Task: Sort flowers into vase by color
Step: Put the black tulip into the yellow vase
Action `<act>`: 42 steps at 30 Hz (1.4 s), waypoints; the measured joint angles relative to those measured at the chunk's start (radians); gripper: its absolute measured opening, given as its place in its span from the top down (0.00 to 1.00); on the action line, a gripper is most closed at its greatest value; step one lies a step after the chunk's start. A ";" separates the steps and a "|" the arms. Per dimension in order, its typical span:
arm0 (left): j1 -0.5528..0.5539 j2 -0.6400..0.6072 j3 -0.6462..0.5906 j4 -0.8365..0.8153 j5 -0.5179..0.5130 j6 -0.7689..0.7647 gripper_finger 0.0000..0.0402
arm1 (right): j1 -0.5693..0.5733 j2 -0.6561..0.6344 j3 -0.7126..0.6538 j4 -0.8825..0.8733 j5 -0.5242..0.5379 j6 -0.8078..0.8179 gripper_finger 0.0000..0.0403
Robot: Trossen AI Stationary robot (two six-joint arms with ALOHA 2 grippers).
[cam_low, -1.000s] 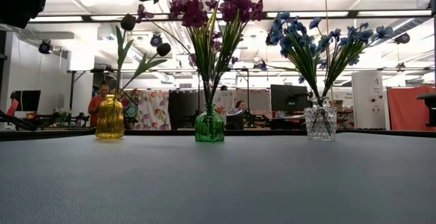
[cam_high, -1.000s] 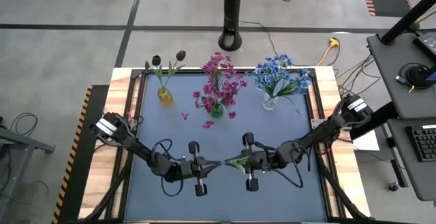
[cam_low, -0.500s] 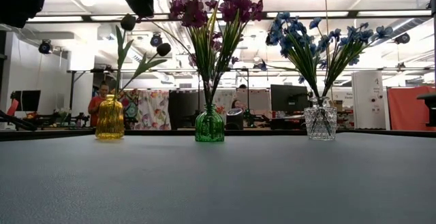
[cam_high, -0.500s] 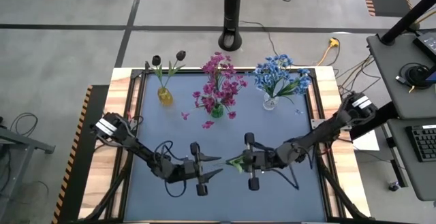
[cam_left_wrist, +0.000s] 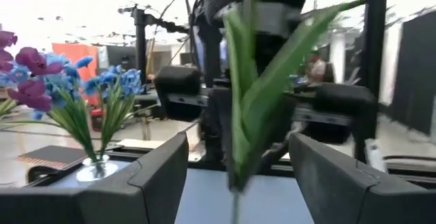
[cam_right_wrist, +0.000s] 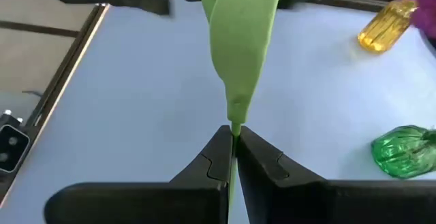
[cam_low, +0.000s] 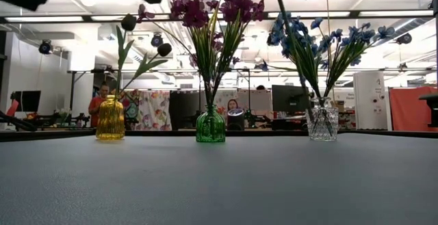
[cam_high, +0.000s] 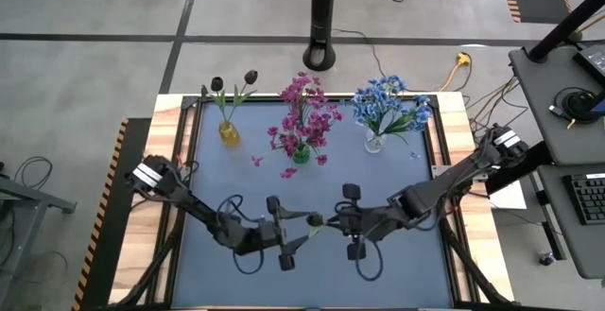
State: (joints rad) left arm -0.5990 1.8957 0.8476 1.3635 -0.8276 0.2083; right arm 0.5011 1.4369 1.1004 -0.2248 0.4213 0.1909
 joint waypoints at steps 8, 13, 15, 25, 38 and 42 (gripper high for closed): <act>0.042 0.000 0.096 -0.149 -0.001 -0.012 0.41 | 0.000 0.061 0.049 -0.004 -0.001 -0.012 0.97; 0.046 0.000 0.105 -0.161 -0.001 -0.009 0.46 | 0.000 0.066 0.058 -0.002 -0.001 -0.026 0.97; 0.046 0.000 0.104 -0.163 -0.001 -0.008 0.51 | 0.000 0.066 0.058 -0.002 -0.001 -0.026 0.97; 0.046 0.000 0.101 -0.169 0.002 -0.008 0.83 | 0.000 0.066 0.058 0.012 0.001 -0.015 0.97; 0.041 -0.003 0.102 -0.169 -0.006 -0.008 0.99 | 0.000 0.055 0.058 0.011 -0.004 0.019 0.65; 0.016 -0.029 0.102 -0.170 -0.100 0.023 1.00 | 0.000 0.013 0.058 -0.020 -0.008 0.051 0.58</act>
State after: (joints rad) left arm -0.5834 1.8672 0.9497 1.1931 -0.9274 0.2318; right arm 0.5014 1.4498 1.1580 -0.2446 0.4137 0.2420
